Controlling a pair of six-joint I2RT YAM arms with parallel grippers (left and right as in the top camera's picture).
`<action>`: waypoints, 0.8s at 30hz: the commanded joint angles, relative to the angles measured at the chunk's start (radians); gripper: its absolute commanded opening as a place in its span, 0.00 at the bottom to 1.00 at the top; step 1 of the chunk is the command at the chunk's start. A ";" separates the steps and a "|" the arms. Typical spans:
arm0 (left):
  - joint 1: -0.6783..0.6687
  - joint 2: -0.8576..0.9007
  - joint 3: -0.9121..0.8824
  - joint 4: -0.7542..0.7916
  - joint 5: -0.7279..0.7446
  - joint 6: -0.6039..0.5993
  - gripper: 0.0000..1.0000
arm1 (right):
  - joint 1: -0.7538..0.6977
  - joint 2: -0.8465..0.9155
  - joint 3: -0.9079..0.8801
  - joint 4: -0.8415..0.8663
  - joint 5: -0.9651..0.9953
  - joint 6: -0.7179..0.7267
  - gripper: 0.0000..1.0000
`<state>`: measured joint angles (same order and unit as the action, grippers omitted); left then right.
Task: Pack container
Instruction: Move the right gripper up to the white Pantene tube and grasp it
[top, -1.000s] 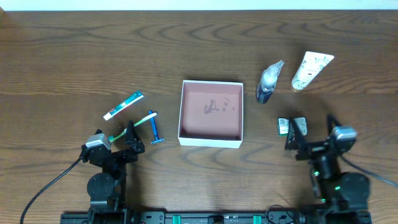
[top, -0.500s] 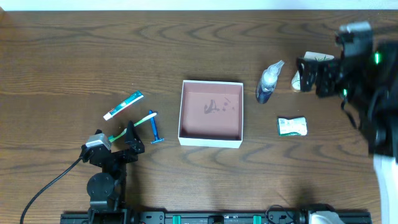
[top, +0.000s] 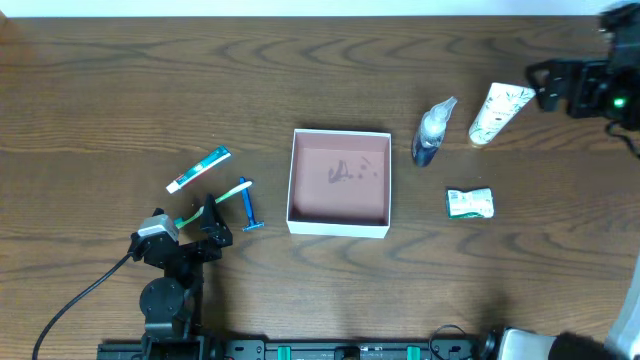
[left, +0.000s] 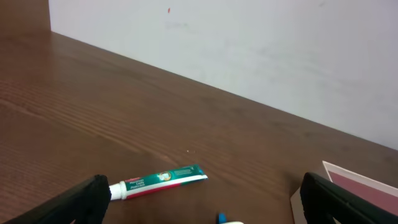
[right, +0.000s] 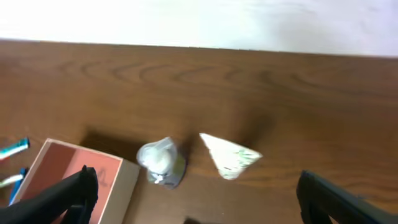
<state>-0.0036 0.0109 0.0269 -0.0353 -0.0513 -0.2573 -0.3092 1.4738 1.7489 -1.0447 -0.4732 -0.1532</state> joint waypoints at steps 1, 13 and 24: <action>0.003 -0.004 -0.023 -0.034 -0.009 0.013 0.98 | -0.055 0.068 0.015 -0.019 -0.101 0.018 0.99; 0.003 -0.004 -0.023 -0.034 -0.009 0.013 0.98 | -0.059 0.186 0.015 -0.130 -0.150 0.029 0.99; 0.003 -0.004 -0.023 -0.034 -0.009 0.013 0.98 | -0.082 0.182 0.014 -0.027 -0.017 -0.013 0.95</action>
<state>-0.0036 0.0109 0.0269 -0.0349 -0.0517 -0.2573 -0.3801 1.6676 1.7512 -1.0920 -0.5549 -0.1390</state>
